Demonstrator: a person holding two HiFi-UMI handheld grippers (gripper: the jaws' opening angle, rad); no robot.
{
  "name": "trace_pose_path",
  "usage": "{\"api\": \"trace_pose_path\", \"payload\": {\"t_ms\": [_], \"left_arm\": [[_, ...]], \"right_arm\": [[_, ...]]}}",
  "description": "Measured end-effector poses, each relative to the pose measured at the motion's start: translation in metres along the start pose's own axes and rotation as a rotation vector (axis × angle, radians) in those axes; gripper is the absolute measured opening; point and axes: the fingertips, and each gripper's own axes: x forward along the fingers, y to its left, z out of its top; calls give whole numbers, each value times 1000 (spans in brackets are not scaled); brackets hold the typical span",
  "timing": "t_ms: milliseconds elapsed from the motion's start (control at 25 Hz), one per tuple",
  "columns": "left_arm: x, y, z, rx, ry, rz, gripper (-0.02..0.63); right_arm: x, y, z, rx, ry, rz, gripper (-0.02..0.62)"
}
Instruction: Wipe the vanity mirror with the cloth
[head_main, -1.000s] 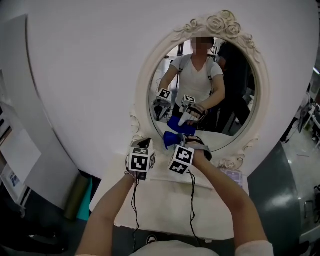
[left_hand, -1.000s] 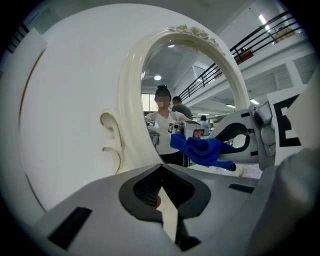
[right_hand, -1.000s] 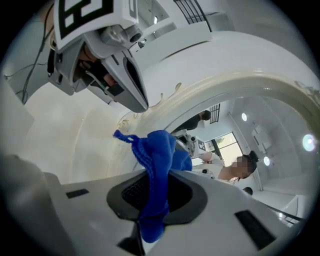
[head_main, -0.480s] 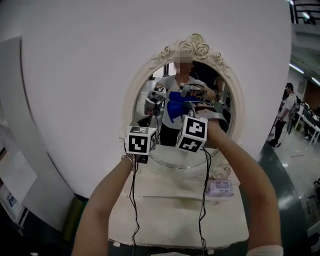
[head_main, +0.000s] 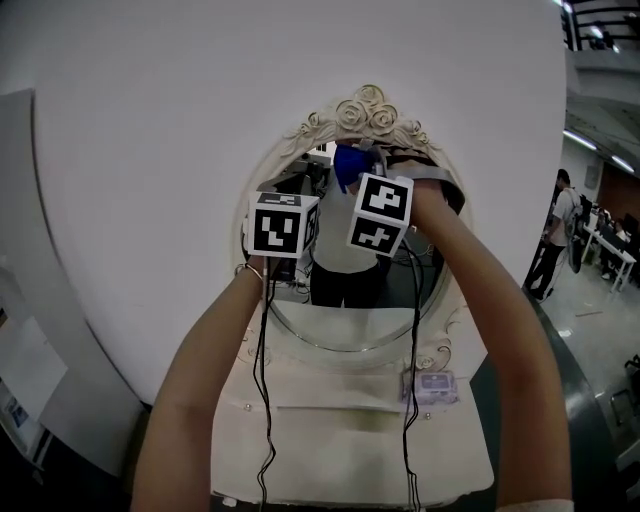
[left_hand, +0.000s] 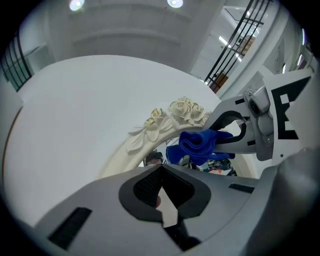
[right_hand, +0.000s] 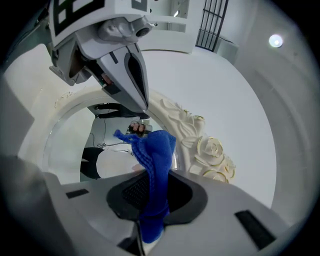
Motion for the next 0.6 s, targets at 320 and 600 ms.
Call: {"api": "trace_pose_path", "payload": {"t_ms": [320,600], "left_arm": [[6,2,13,8,-14,-12,3],[9,9,17,0,-8,3,3]], "right_arm": [[10,-11,0,-8,7,-18,66],[12,-15,0,-28,13,-28,66]]}}
